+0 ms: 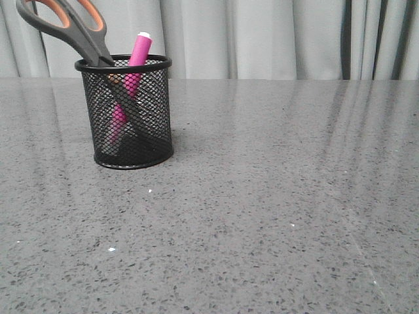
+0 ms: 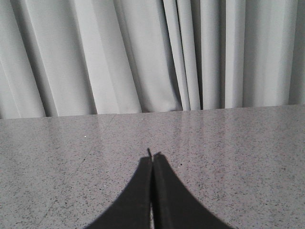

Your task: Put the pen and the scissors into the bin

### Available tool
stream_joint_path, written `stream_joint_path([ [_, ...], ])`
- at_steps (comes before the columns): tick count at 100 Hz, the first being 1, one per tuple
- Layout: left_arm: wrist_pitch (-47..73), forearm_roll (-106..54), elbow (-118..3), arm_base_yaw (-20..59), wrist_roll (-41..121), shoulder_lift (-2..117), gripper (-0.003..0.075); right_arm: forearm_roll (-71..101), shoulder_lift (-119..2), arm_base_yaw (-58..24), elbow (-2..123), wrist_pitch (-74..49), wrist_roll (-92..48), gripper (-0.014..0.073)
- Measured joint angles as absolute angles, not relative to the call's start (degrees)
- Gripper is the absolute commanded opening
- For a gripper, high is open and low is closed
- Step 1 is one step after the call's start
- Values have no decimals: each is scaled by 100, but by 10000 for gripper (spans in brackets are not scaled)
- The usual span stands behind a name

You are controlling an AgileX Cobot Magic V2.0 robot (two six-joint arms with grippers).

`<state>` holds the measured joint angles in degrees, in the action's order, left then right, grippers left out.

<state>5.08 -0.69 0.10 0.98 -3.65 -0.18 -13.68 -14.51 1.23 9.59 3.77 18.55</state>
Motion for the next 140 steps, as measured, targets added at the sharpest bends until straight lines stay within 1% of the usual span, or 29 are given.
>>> stream_joint_path([
  [103, 507, -104, 10, 98, -377, -18, -21, -1382, -1451, 123, 928, 349, 1833, -68],
  [108, 507, -104, 10, 98, -377, -18, -21, -1123, -1451, 123, 859, 262, 1661, -68],
  [123, 507, -104, 10, 98, -377, -18, -21, -71, -1370, 123, 534, 44, 478, -68],
  [140, 507, -104, 10, 98, -377, -18, -21, 82, -845, 123, 168, 32, 181, -68],
])
